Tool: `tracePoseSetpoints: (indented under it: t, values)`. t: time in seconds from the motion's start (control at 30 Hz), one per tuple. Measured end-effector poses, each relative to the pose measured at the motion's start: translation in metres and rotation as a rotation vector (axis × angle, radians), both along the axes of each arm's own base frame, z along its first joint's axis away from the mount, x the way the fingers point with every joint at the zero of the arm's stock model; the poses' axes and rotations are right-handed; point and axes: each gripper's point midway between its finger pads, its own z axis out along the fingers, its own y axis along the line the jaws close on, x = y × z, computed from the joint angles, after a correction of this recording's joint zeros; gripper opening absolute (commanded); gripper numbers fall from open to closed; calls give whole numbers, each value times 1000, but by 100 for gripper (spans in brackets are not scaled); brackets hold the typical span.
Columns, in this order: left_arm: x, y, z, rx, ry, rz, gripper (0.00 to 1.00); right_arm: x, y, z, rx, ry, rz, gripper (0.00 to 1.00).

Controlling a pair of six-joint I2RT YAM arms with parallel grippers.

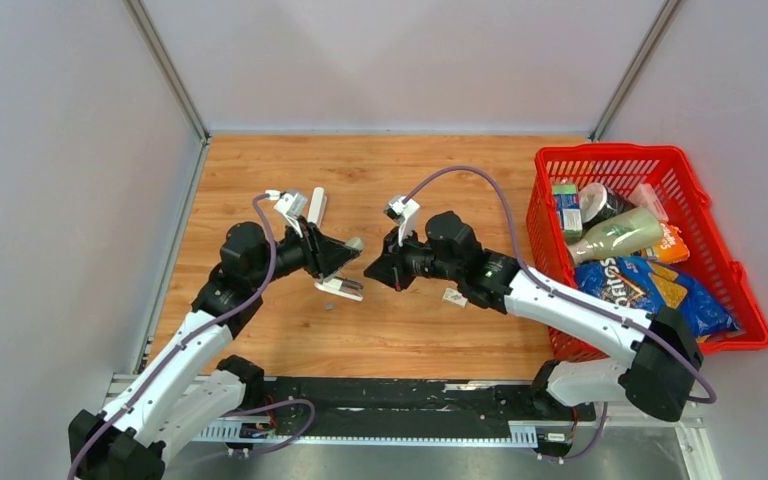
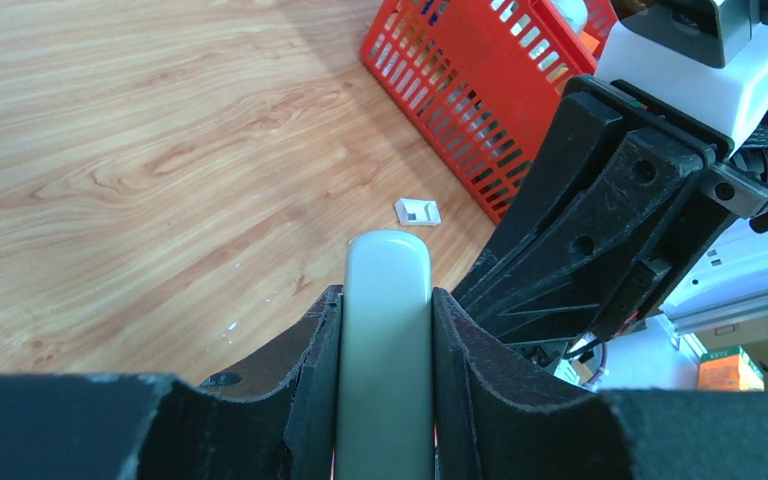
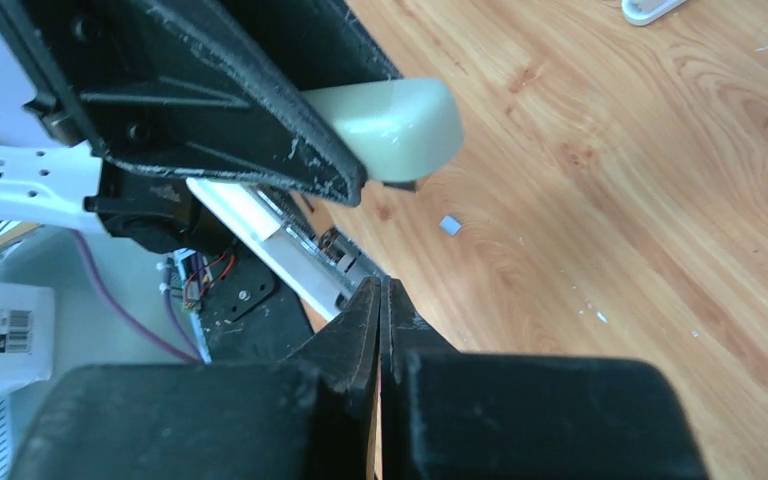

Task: Unload the staples from the stapler

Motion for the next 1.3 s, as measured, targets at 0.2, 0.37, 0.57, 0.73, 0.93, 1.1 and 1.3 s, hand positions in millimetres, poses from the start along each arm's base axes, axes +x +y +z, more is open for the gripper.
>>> tracePoseSetpoints:
  t: [0.2, 0.37, 0.57, 0.73, 0.93, 1.1, 1.3]
  values:
    - [5, 0, -5, 1, 28, 20, 0, 18, 13, -12, -5, -17, -35, 0]
    - [11, 1, -11, 4, 60, 51, 0, 27, 26, -25, -8, -24, -49, 0]
    - [21, 2, -21, 16, 100, 94, 0, 25, 40, -30, 10, -35, -25, 0]
    - [27, 3, -29, 26, 126, 119, 0, 20, 48, -34, 22, -25, 12, 0]
    - [33, 3, -42, 49, 161, 136, 0, 12, 56, -44, 40, 25, 59, 0]
    - [38, 5, -47, 69, 160, 159, 0, 0, 60, -50, 92, 89, 96, 0]
    - [39, 0, -56, 116, 139, 179, 0, -8, 70, -54, 144, 162, 120, 0]
